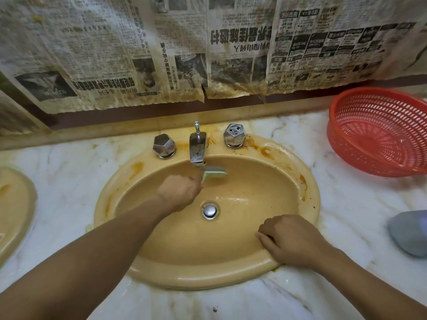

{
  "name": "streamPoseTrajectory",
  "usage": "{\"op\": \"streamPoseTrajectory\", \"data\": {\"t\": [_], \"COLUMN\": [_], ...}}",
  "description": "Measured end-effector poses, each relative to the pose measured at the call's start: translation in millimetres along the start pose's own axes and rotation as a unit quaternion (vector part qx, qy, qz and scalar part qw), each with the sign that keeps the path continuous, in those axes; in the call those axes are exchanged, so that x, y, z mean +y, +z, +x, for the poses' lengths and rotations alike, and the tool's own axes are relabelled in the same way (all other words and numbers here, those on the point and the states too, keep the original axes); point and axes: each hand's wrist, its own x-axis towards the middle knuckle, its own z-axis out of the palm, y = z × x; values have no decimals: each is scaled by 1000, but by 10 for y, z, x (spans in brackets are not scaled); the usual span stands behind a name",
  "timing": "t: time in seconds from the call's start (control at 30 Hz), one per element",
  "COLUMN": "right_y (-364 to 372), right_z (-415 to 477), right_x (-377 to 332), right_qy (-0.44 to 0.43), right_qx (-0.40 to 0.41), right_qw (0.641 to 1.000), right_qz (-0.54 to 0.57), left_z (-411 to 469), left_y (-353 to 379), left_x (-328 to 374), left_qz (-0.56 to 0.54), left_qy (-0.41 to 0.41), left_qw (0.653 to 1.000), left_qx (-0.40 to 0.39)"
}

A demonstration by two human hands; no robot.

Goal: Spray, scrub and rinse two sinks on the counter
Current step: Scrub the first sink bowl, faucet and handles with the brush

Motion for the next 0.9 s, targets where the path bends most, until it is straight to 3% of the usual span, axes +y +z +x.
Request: {"op": "streamPoseTrajectory", "data": {"t": [0.17,0.33,0.5,0.6,0.73,0.9], "right_y": [102,121,78,74,81,72], "right_z": [-15,-5,-13,-4,2,-4], "right_x": [56,42,8,-9,-11,-30], "right_qy": [-8,-2,10,21,21,30], "right_qx": [49,51,51,45,51,66], "right_qw": [999,999,999,999,998,997], "right_qz": [11,5,13,16,13,20], "left_z": [52,210,216,267,367,489], "left_y": [413,243,160,127,209,145], "left_x": [112,94,120,233,394,587], "left_qz": [-99,-211,-269,-214,-88,-44], "left_qy": [-45,-35,3,16,60,91], "left_qw": [988,977,962,972,994,986], "left_qx": [-107,4,55,99,13,129]}}
